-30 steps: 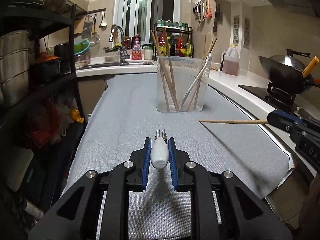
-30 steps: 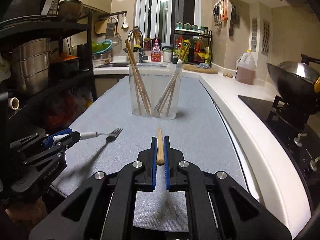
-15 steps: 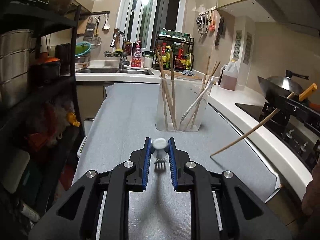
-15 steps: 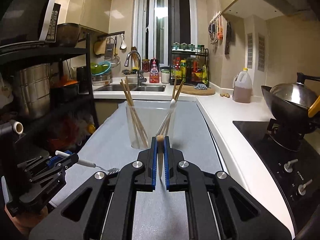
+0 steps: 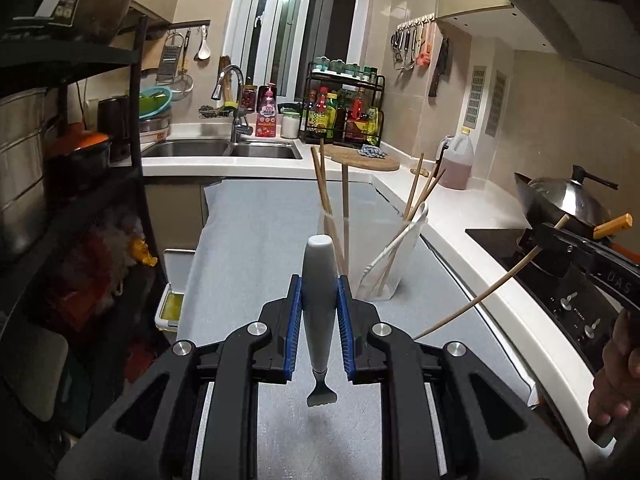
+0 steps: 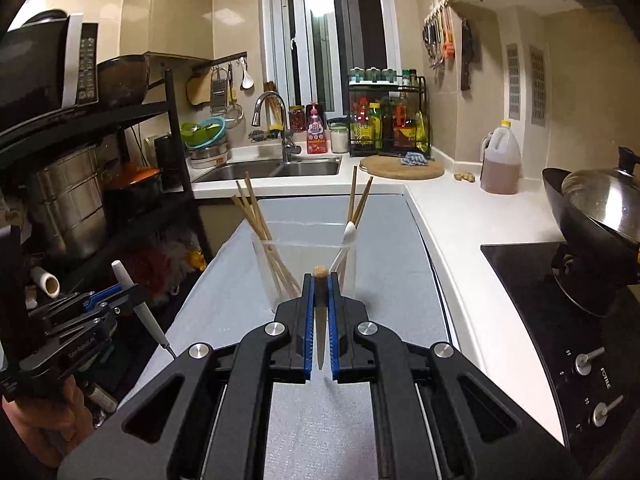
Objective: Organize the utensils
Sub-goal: 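Lift the fork and chopstick and carry both over the clear container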
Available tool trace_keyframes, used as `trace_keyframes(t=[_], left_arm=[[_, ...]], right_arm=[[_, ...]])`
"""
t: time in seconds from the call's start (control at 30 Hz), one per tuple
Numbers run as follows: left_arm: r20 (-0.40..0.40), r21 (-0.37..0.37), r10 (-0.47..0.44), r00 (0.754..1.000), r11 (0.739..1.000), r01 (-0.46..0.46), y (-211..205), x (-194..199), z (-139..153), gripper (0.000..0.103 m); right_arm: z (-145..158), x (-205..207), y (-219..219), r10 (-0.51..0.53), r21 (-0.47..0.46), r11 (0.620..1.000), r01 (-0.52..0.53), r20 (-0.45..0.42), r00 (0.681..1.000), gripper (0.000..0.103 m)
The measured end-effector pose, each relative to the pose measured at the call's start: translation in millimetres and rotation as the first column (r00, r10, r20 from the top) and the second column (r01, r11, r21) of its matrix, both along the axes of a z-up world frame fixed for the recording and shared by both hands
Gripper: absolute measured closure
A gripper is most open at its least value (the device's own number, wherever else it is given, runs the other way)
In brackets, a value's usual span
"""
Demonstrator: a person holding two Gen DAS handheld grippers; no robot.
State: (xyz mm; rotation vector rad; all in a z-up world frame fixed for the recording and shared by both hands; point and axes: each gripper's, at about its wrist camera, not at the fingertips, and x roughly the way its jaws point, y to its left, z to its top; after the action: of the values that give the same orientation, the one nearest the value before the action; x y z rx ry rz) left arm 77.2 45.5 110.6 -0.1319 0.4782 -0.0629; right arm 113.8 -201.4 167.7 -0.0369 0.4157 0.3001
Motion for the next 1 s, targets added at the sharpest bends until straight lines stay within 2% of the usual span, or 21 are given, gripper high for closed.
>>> trace_keyframes(t=[0.23,0.47,0.6,0.73,0.9,1.0], left_arm=[[0.002,-0.025,-0.064,0.998,0.998,0.064,-9,28,55,0.086],[0.063,-0.045,-0.145,0.987,0.988,0.148,-31,71,117,0.086],[0.107,-0.029,-0.151,0.983,0.987,0.155,-40,97,142,0.086],[0.103,-0.008,-0.138,0.985,0.990,0.140,-45,131,144,0.086],[0.024,0.025,-0.136,0.990,0.990,0.135,-50,181,116,0.086],[-0.021,0.041,-0.130,0.991,0.991,0.131,-51,198,96,0.086]], right_arm=[[42,25,-6,0.015,0.059,0.998,-0.013,-0.026,1.000,0.097],[98,41,-4,0.055,0.091,0.994,-0.060,0.054,0.997,0.097],[123,55,-7,0.047,0.109,0.992,-0.058,0.105,0.993,0.097],[126,80,-5,0.041,0.106,0.993,-0.052,0.101,0.994,0.097],[102,117,5,0.043,0.079,0.996,-0.046,0.048,0.998,0.097],[85,133,14,0.059,0.062,0.996,-0.060,0.019,0.998,0.097]])
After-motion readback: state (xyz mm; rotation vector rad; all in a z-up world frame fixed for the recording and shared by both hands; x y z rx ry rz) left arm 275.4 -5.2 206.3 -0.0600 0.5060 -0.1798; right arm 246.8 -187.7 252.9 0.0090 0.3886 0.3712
